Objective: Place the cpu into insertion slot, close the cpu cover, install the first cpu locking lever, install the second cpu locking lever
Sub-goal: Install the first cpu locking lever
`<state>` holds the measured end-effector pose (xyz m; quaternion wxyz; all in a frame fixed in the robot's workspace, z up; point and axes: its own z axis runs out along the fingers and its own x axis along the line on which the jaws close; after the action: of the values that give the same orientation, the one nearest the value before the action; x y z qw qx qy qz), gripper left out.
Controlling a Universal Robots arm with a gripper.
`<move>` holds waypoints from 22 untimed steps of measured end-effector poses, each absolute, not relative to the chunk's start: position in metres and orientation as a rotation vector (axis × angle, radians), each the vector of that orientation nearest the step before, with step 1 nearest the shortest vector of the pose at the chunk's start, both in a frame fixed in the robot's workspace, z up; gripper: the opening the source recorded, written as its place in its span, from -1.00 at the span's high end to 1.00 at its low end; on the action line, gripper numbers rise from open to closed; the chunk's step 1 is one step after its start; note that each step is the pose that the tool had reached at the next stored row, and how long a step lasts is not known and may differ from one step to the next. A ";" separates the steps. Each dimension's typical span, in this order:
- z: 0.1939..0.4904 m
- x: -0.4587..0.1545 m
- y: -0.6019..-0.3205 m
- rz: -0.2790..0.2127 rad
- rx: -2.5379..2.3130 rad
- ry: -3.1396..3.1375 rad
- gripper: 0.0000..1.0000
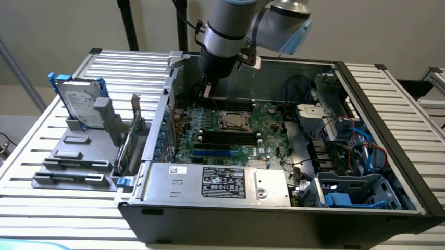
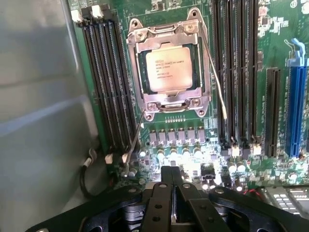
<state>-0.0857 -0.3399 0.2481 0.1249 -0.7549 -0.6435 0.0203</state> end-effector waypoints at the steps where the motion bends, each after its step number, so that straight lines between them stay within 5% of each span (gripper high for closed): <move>1: 0.248 -0.086 -0.340 0.056 -2.208 -1.864 0.79; 22: 0.248 -0.087 -0.340 -0.019 -2.359 -1.598 0.79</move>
<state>-0.0874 -0.3399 0.2475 0.1457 -0.8191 -0.5547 -0.0067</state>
